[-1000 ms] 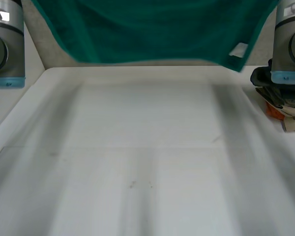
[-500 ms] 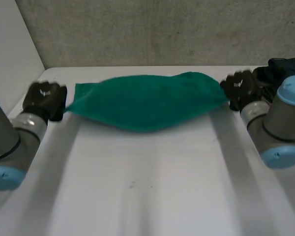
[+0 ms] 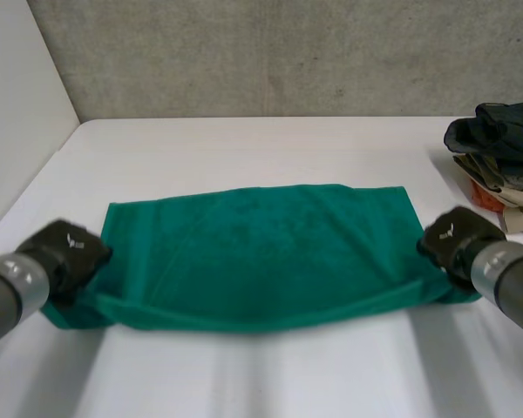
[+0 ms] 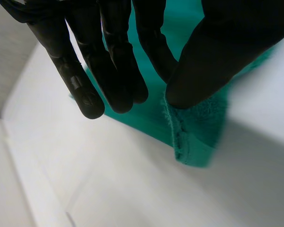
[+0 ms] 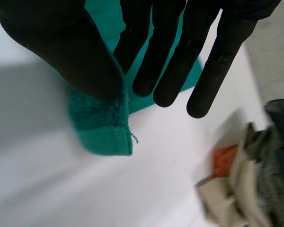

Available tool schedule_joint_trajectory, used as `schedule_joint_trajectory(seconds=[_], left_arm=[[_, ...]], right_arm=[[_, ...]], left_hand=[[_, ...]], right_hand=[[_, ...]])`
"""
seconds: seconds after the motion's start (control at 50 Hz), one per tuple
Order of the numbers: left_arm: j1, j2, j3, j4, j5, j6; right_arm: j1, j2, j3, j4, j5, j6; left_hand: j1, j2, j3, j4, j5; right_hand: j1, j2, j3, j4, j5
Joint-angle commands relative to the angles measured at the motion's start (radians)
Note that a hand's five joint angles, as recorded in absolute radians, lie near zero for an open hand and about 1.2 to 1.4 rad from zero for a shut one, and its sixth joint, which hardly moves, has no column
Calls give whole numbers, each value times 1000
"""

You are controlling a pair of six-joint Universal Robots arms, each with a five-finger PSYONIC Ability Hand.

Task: Fold the laundry.

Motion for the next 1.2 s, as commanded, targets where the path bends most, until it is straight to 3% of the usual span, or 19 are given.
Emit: schedule_joint_trajectory(seconds=[0.02,0.12,0.3,0.4,0.42,0.44,0.46,0.48,0.52,0.54,0.6,0.68,0.76,0.92,1.2], left_arm=[[-10,-126,137,191,-6,-79],[-23,-279,279,380,-13,-158],[-69,-548,545,510,-103,-162],[-72,-653,649,564,-129,-162],[-80,-672,660,590,-128,-165],[-86,-675,662,602,-129,-165],[-92,-680,662,616,-129,-167],[-109,-683,660,640,-129,-168],[-126,-680,652,663,-129,-168],[-137,-677,640,673,-131,-171],[-146,-651,594,682,-131,-182],[-145,-551,508,680,-135,-208],[-148,-439,373,679,-131,-282],[-149,-324,208,684,-125,-415],[-148,-324,157,684,-123,-423]], right_arm=[[6,120,-110,-230,25,68],[6,265,-231,-361,42,89],[16,512,-460,-621,25,85],[16,675,-601,-732,-59,89],[16,697,-618,-741,-69,92],[16,723,-641,-749,-76,97],[16,753,-665,-757,-73,103],[16,764,-676,-755,-70,106],[16,767,-684,-741,-61,120],[18,761,-679,-734,-58,132],[10,712,-629,-666,-56,218],[-2,516,-514,-483,-70,388],[-31,427,-442,-349,-93,492],[-71,413,-383,-212,-136,523],[-85,533,-403,-227,-119,465]], left_hand=[[248,196,200,194,219],[248,196,200,194,219],[248,196,200,194,219],[248,196,200,194,219],[248,196,200,194,219],[234,182,186,180,205],[-176,-228,-224,-230,-205],[-974,-1026,-1022,-1027,-1003],[-836,-888,-884,-889,-864],[-974,-1026,-1022,-1027,-1003],[-974,-1026,-1022,-1027,-1003],[-974,-1026,-1022,-1027,-1003],[-974,-1026,-1022,-1027,-1003],[-974,-1026,-1022,-1027,-1003],[-974,-1026,-1022,-1027,-1003]], right_hand=[[251,218,201,196,216],[251,218,201,196,216],[251,218,201,196,216],[251,218,201,196,216],[87,53,37,31,52],[-444,-477,-494,-500,-479],[-971,-1004,-1021,-1026,-1005],[-971,-1004,-1021,-1026,-1005],[-971,-1004,-1021,-1026,-1005],[-971,-1004,-1021,-1026,-1005],[-971,-1004,-1021,-1026,-1005],[-971,-1004,-1021,-1026,-1005],[-971,-1004,-1021,-1026,-1005],[-966,-1000,-1016,-1022,-1001],[-629,-663,-679,-685,-664]])
